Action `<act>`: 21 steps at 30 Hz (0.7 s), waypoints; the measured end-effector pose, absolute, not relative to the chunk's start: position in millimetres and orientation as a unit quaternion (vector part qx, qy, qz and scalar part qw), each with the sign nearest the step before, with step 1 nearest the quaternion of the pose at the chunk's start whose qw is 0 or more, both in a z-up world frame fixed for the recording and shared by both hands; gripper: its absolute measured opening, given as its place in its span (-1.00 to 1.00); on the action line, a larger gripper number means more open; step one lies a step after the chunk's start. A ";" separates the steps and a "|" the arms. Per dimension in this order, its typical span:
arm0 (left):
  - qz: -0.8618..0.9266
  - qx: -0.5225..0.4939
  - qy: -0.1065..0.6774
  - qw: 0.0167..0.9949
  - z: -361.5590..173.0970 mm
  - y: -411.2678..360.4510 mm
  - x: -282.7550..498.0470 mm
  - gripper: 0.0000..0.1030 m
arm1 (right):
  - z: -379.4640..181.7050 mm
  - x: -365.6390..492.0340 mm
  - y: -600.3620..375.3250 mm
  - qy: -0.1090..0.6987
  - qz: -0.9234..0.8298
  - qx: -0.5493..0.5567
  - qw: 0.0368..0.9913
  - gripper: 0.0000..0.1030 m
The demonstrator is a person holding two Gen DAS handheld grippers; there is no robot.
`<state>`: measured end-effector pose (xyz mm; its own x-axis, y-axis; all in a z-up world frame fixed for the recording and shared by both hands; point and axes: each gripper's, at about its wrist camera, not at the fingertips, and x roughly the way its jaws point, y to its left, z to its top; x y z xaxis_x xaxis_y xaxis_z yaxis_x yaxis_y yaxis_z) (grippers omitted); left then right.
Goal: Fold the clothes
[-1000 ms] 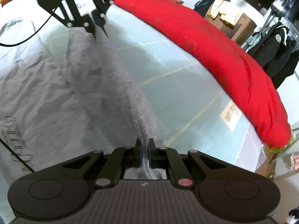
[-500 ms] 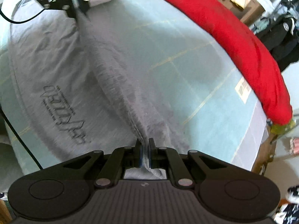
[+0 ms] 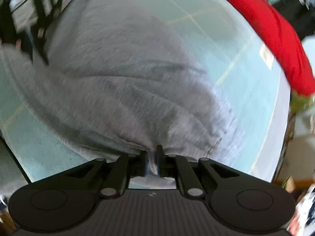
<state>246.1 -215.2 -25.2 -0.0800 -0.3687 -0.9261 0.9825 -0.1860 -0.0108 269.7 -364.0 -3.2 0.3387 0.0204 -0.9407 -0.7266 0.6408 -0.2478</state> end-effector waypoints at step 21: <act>-0.594 0.473 0.339 0.556 -30.9 -186.7 236.5 -0.33 | -34.7 214.7 -393.7 0.534 0.128 0.342 0.762 -0.08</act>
<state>236.5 -186.7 -30.9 0.0658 -0.3404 -0.9380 0.9806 -0.1516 0.1239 214.7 -393.7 -34.7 0.3962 0.5608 -0.7270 0.1705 0.7331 0.6584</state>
